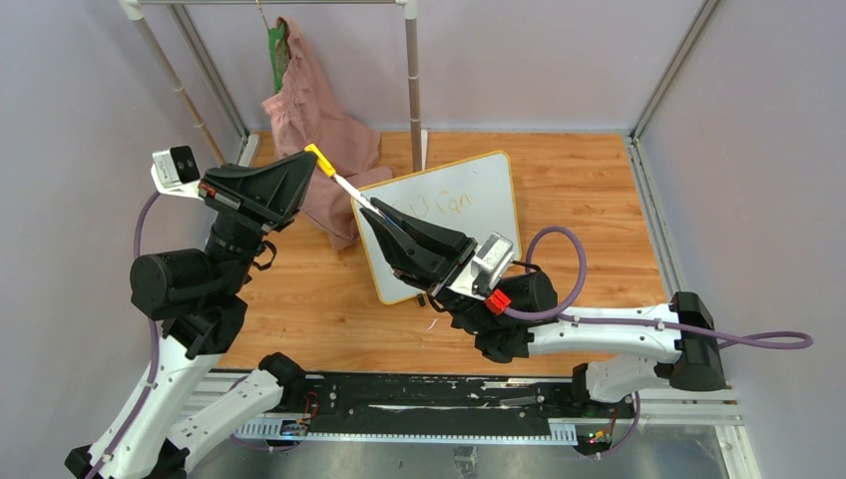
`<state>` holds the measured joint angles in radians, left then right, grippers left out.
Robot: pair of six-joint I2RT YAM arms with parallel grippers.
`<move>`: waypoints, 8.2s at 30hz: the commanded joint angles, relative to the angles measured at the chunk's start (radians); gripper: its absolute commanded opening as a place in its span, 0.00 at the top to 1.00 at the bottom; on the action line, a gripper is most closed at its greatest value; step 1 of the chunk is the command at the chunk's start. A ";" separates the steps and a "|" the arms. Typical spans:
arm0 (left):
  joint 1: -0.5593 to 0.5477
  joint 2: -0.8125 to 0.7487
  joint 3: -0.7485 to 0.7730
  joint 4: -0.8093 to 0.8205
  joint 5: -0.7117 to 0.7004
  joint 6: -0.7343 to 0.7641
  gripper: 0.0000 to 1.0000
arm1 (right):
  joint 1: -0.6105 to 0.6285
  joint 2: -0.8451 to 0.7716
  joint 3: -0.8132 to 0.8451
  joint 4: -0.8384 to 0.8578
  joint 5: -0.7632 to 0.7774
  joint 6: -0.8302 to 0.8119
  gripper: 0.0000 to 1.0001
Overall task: Write a sentence on the whiteboard
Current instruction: Close the whiteboard marker at the center of the board.
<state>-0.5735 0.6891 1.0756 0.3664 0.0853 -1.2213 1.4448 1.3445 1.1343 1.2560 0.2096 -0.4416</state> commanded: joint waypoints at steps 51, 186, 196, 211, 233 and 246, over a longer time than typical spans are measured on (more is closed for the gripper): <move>-0.007 0.005 0.012 0.026 0.028 0.016 1.00 | -0.011 0.002 0.046 0.051 -0.001 -0.010 1.00; -0.094 0.039 0.005 -0.061 0.075 0.087 0.62 | 0.002 0.114 0.147 -0.023 -0.168 -0.347 1.00; -0.095 0.012 -0.009 -0.064 0.041 0.109 0.52 | 0.009 0.077 0.094 -0.001 -0.140 -0.356 1.00; -0.094 0.001 -0.036 -0.102 0.033 0.109 0.51 | 0.009 0.028 0.030 0.024 -0.095 -0.370 1.00; -0.094 0.002 -0.063 -0.102 0.033 0.085 0.96 | 0.011 0.009 -0.010 0.005 -0.052 -0.387 1.00; -0.094 -0.005 -0.082 -0.104 -0.015 0.103 1.00 | 0.037 -0.069 -0.036 -0.164 0.002 -0.334 0.62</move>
<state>-0.6643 0.6857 1.0000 0.2550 0.1017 -1.1435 1.4540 1.3396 1.0931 1.1477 0.1787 -0.8059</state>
